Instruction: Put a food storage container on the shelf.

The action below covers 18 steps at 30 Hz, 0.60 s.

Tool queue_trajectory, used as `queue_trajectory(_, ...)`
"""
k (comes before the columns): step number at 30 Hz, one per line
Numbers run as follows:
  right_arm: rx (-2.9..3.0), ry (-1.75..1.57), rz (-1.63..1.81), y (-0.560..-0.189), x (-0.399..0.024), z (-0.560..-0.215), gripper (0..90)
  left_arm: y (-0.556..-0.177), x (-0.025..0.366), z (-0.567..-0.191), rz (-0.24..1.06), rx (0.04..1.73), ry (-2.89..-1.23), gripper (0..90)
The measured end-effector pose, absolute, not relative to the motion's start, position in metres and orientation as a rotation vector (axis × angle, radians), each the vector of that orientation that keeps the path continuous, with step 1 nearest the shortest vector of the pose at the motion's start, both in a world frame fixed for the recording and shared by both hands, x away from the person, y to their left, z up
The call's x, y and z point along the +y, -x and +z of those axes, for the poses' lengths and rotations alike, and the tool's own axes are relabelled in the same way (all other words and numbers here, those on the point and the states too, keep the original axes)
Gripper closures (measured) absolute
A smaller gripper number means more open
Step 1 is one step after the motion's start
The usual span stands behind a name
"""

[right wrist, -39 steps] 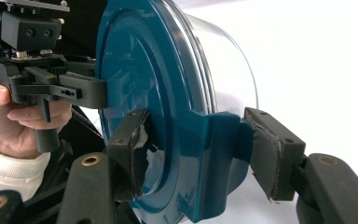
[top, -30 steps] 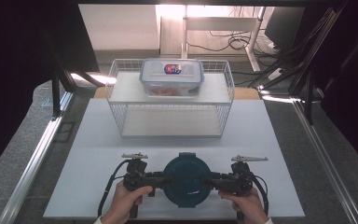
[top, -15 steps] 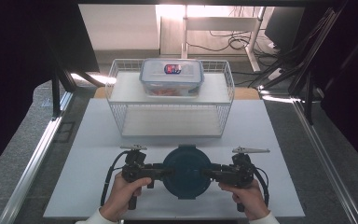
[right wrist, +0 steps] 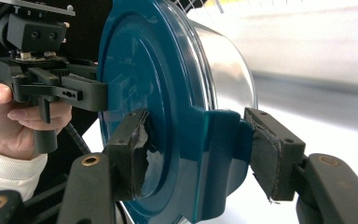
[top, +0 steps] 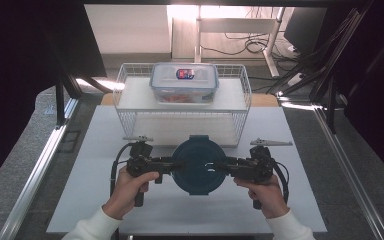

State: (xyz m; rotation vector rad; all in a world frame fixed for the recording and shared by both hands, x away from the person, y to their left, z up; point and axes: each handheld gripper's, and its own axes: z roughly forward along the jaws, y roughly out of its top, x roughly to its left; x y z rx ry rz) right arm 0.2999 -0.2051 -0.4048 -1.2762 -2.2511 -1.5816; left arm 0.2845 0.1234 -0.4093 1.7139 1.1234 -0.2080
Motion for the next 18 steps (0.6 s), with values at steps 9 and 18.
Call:
queue_trajectory(9,-2.275,1.236,-1.632,-0.318,-0.192,-0.369,41.9,-0.298,0.137,-0.375,-0.161,1.106,-1.687,40.9)
queue_trajectory(18,-2.293,1.203,-1.680,-0.333,-0.181,-0.343,41.9,-0.311,0.148,-0.351,-0.137,1.095,-1.667,41.0)
